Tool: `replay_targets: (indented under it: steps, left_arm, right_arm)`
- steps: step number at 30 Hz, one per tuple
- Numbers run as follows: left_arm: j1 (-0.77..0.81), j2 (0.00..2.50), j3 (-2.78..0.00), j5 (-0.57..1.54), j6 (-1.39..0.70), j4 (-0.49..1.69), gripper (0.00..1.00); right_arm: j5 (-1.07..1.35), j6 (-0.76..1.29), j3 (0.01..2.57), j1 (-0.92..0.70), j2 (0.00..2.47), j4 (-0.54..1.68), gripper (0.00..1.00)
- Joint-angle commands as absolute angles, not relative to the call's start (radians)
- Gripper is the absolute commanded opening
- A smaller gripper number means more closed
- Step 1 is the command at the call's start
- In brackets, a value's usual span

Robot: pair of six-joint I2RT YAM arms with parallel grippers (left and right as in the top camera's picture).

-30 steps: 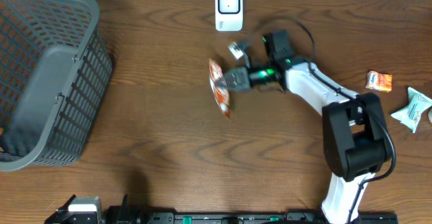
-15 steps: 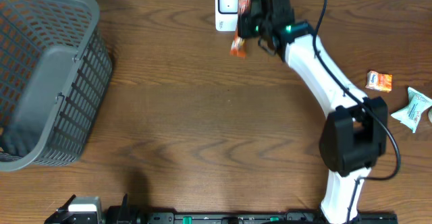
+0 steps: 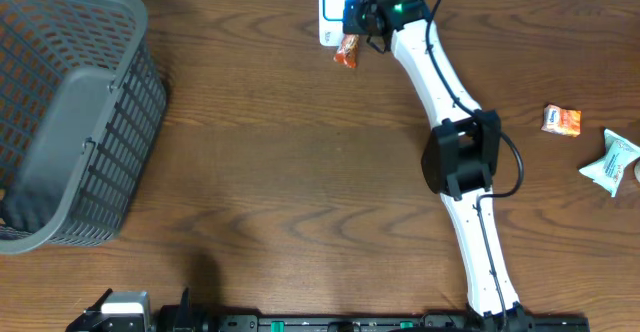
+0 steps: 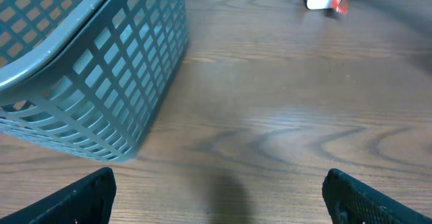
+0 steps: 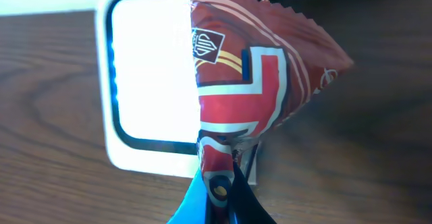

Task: Scan the item barcode
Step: 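Hold the TOP bar in front of the scanner, right gripper, then carry the TOP bar to the right edge and release it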

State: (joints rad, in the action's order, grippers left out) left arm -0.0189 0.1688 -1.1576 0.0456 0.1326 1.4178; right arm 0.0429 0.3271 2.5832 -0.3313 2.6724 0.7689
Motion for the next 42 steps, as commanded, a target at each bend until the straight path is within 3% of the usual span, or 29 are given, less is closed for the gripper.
replay_targets:
  steps: [1, 17, 21, 27, 34, 42]
  left_arm:
    - [-0.023, 0.165, -1.161, 0.033, 0.146, 1.42, 0.98]
    - [-0.023, 0.165, -1.161, 0.033, 0.146, 1.42, 0.98]
    - [-0.023, 0.165, -1.161, 0.033, 0.146, 1.42, 0.98]
    - [-0.023, 0.165, -1.161, 0.033, 0.146, 1.42, 0.98]
    - [-0.023, 0.165, -1.161, 0.033, 0.146, 1.42, 0.98]
    - [-0.023, 0.165, -1.161, 0.033, 0.146, 1.42, 0.98]
  right_arm:
    - [0.025, 0.382, 2.623, -0.349, 2.7, 0.76, 0.01]
    - [0.084, 0.426, 2.632, -0.364, 2.699, 0.827, 0.01]
    - [0.009, 0.426, 2.678, -0.363, 2.67, 0.992, 0.01]
    - [-0.286, 0.434, 2.79, -0.355, 2.551, 1.388, 0.01]
    - [-0.439, 0.412, 2.785, -0.217, 2.476, 1.626, 0.01]
    - [-0.325, 0.233, 2.56, 0.016, 2.531, 1.475, 0.01]
